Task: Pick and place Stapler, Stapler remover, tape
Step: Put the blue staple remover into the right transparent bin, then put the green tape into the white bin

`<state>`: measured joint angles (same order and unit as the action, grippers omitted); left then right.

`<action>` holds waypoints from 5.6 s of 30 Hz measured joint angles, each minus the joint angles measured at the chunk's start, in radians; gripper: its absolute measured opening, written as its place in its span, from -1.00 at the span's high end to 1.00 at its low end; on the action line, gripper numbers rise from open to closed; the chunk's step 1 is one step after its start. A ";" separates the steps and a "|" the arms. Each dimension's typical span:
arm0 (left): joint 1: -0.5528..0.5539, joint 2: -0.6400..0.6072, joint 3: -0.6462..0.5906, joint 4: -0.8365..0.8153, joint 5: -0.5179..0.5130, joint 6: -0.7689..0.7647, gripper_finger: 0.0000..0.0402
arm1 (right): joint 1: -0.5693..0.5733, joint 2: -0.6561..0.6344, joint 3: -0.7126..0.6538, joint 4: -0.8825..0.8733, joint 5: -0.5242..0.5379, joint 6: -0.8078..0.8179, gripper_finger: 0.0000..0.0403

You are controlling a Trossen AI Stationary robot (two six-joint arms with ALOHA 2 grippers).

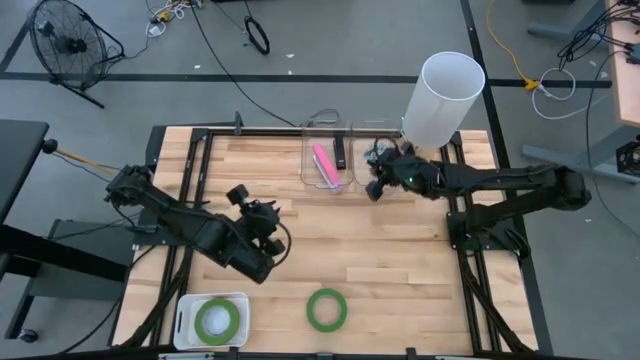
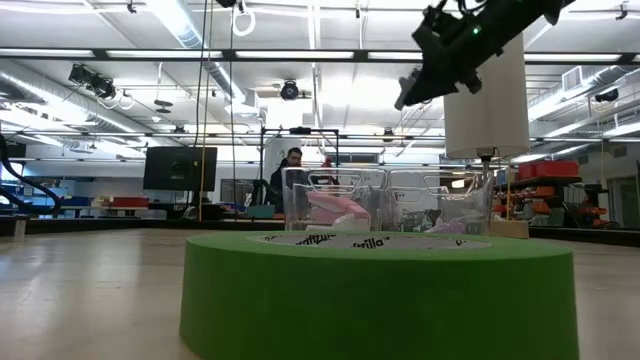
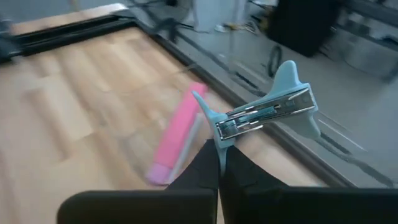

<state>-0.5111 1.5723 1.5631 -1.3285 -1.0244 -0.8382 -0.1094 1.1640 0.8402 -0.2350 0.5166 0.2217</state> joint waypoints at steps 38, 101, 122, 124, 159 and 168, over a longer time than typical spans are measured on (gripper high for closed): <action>-0.109 0.000 0.000 -0.082 -0.023 -0.102 0.58 | -0.314 0.006 -0.001 -0.121 -0.106 0.028 0.61; 0.030 0.471 -0.001 0.679 0.975 0.198 0.58 | 0.167 0.040 -0.002 0.095 -0.262 0.003 0.22; 0.038 0.504 0.000 0.728 0.905 0.196 0.58 | 0.178 0.098 -0.002 0.148 -0.272 -0.017 0.22; 0.043 0.513 0.000 0.729 0.894 0.195 0.58 | 0.184 0.098 -0.002 0.147 -0.272 -0.017 0.22; 0.047 0.526 0.002 0.714 0.946 -0.118 -0.08 | 0.196 0.097 -0.002 0.213 -0.270 -0.132 0.22; 0.039 0.590 0.002 0.744 0.954 -0.105 -0.09 | 0.196 0.097 -0.002 0.202 -0.271 -0.126 0.22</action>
<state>-0.4718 2.1626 1.5651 -0.5845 -0.0706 -0.9434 0.0868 1.2610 0.8387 -0.0326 0.2455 0.0959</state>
